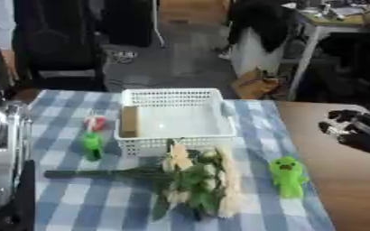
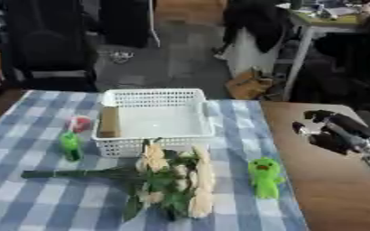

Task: Pick up objects on the table and place them in the box.

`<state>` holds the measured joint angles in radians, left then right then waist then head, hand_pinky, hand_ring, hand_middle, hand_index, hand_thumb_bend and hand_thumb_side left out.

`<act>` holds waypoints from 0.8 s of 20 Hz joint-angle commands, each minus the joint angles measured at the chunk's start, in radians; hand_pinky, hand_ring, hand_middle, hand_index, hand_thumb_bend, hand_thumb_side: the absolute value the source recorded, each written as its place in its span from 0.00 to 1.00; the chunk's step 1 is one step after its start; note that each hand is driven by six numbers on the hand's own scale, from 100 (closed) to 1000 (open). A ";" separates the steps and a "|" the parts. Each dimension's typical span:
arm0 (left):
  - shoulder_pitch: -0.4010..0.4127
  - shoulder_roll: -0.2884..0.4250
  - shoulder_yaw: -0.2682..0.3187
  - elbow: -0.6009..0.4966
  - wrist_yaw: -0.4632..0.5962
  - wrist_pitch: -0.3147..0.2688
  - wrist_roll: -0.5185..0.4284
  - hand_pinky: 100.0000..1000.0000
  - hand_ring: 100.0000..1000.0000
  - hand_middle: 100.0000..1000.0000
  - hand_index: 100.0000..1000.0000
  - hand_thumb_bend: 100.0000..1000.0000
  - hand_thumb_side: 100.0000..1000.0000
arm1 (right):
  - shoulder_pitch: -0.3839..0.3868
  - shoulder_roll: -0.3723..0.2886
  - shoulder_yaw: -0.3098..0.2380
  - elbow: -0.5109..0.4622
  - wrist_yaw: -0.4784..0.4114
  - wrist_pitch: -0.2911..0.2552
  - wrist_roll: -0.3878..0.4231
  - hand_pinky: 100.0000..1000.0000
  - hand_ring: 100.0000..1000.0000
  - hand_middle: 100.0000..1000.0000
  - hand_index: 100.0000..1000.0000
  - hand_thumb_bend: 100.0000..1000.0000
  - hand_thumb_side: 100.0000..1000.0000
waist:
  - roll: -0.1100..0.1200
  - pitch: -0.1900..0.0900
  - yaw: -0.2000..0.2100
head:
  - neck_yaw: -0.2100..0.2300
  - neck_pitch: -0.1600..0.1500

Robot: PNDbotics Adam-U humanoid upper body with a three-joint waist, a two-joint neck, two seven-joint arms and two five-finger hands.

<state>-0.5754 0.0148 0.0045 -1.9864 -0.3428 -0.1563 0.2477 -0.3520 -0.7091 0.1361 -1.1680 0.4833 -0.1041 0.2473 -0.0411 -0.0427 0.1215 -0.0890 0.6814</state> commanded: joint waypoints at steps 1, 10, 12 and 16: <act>-0.024 -0.010 -0.006 -0.014 0.008 -0.006 -0.002 0.81 0.92 0.89 0.99 0.00 1.00 | -0.023 -0.017 -0.017 0.016 -0.040 0.028 0.015 0.79 0.89 0.88 1.00 0.29 1.00 | -0.013 0.003 0.006 | -0.021 -0.014; -0.028 -0.043 -0.014 -0.014 0.023 -0.018 -0.008 0.81 0.92 0.89 0.99 0.00 1.00 | -0.048 0.018 -0.024 0.111 -0.075 0.123 0.019 0.80 0.91 0.89 1.00 0.26 1.00 | -0.023 0.004 0.039 | -0.056 -0.011; -0.029 -0.050 -0.017 -0.014 0.027 -0.022 -0.010 0.81 0.92 0.89 0.99 0.00 1.00 | -0.052 0.027 -0.025 0.137 -0.075 0.131 0.009 0.81 0.91 0.89 1.00 0.24 1.00 | -0.026 0.005 0.049 | -0.066 -0.012; -0.031 -0.063 -0.024 -0.014 0.034 -0.029 -0.016 0.81 0.92 0.89 0.99 0.00 1.00 | -0.054 0.042 -0.027 0.182 -0.063 0.133 -0.023 0.81 0.91 0.89 1.00 0.23 1.00 | -0.034 0.007 0.067 | -0.088 -0.012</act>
<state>-0.5825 -0.0430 -0.0130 -1.9865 -0.3139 -0.1790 0.2336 -0.3869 -0.6454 0.1232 -0.9932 0.4181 0.0271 0.2365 -0.0599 -0.0426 0.1896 -0.1690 0.6779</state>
